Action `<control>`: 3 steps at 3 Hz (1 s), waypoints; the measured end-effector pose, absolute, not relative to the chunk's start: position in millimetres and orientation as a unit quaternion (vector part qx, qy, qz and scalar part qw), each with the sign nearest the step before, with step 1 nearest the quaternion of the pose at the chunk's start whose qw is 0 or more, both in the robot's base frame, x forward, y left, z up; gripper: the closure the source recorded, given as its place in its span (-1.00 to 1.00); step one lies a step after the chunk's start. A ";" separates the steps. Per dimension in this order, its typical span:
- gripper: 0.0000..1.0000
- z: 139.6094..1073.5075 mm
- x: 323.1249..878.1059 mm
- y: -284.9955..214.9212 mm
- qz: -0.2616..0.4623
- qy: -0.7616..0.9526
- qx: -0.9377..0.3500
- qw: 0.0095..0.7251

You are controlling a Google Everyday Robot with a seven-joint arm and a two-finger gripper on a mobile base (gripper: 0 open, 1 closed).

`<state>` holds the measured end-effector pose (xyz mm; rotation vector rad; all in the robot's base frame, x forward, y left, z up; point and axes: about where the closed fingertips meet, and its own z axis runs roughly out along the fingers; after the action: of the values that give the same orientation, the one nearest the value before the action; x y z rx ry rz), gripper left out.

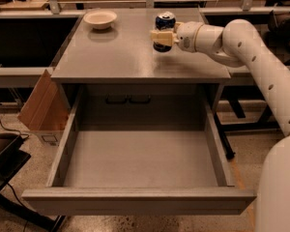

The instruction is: Pick pepsi can from top drawer and place on counter

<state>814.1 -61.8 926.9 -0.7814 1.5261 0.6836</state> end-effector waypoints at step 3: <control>0.08 900.8 835.1 -54.2 0.278 0.635 -0.363 0.623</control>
Offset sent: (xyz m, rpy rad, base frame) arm 0.0186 0.0011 -0.0217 -0.0221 -0.0719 0.0076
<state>835.1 -54.2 900.8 -0.8335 1.4584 0.6375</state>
